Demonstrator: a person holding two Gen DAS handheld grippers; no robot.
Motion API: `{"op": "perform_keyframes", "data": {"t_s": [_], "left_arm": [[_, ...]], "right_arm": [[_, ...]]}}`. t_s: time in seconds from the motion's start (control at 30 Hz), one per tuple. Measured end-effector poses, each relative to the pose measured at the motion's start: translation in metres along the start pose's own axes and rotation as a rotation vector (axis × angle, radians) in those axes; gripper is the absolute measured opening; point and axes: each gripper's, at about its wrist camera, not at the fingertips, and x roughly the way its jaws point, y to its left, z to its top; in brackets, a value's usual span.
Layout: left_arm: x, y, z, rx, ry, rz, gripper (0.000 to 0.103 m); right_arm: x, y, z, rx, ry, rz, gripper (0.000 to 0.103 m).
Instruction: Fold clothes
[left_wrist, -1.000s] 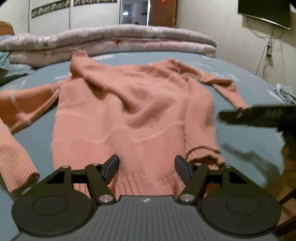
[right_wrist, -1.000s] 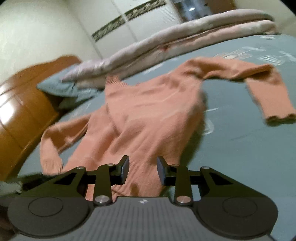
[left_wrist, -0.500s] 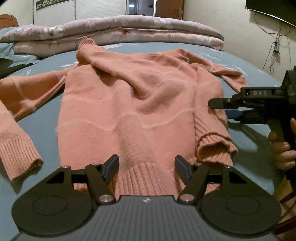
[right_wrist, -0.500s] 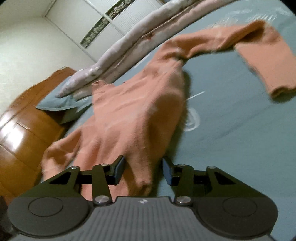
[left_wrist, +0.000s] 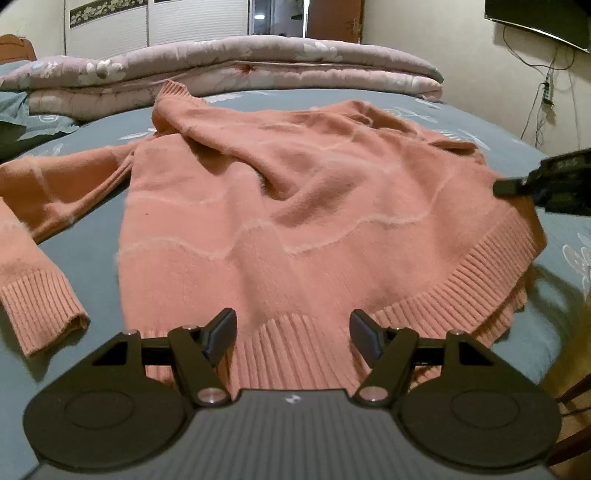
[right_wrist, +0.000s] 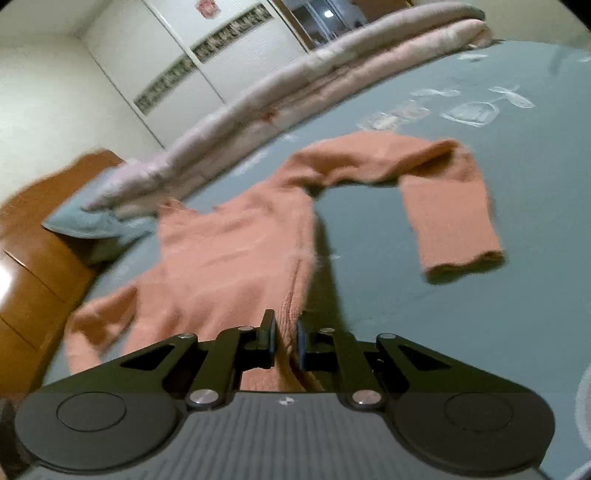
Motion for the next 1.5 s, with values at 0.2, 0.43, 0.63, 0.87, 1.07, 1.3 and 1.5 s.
{"op": "perform_keyframes", "data": {"t_s": [0.2, 0.43, 0.63, 0.87, 1.07, 1.3, 1.5], "left_arm": [[-0.003, 0.002, -0.002, 0.006, -0.003, 0.003, 0.069], [-0.004, 0.005, -0.003, 0.006, -0.004, 0.011, 0.069], [-0.007, 0.004, -0.003, 0.011, -0.009, 0.018, 0.069], [-0.017, 0.008, -0.007, 0.015, -0.026, 0.029, 0.072], [-0.027, 0.007, -0.010, 0.028, -0.046, 0.022, 0.072], [-0.039, 0.015, -0.010, 0.044, -0.071, 0.065, 0.073], [-0.050, 0.028, -0.013, 0.032, -0.065, 0.128, 0.073]], "right_arm": [[0.023, -0.043, -0.016, 0.157, 0.084, 0.062, 0.047], [0.016, -0.049, -0.032, 0.181, 0.097, 0.158, 0.054], [0.022, -0.008, -0.037, -0.030, 0.083, -0.004, 0.008], [-0.015, 0.015, -0.033, -0.228, 0.008, -0.223, 0.007], [-0.012, 0.015, -0.029, -0.281, 0.075, -0.303, 0.008], [-0.019, 0.013, -0.039, -0.268, 0.106, -0.271, 0.035], [-0.047, 0.026, -0.045, -0.293, 0.029, -0.221, 0.048]]}}
